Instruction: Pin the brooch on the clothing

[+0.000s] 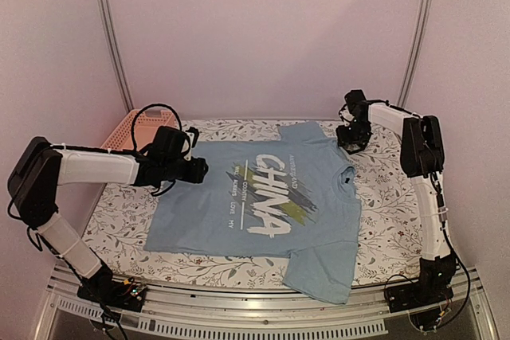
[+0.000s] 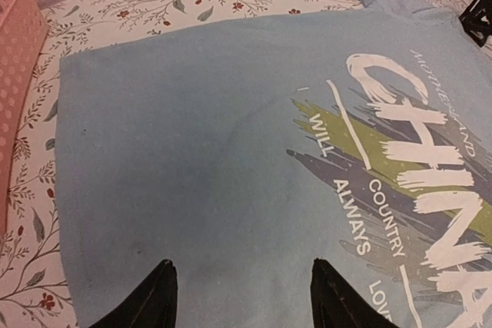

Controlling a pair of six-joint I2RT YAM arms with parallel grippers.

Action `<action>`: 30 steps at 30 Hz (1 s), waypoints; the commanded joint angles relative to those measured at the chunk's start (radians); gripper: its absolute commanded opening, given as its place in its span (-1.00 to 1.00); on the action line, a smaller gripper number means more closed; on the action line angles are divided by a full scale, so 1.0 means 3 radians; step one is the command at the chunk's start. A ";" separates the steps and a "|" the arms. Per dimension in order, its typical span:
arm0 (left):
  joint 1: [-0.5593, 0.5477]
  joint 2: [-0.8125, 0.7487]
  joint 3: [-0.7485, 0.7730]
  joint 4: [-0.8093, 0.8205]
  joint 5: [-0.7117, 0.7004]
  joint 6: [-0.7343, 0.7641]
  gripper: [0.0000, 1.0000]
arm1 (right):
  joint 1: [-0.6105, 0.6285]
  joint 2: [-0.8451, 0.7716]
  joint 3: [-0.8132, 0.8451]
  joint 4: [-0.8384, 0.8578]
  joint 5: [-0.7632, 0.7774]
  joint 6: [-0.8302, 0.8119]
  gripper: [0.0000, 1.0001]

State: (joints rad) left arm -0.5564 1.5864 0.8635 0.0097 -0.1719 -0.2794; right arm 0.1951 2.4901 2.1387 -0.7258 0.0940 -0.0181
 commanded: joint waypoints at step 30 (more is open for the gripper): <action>-0.0046 -0.0032 0.0087 -0.0217 -0.0071 0.0083 0.18 | -0.0111 0.0080 -0.0081 -0.0145 -0.0387 -0.0030 0.05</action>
State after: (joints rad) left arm -0.5564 1.5902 0.8639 -0.0433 -0.1852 -0.2646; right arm 0.1699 2.4889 2.1292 -0.7574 0.0067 -0.0376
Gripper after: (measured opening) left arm 0.592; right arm 0.536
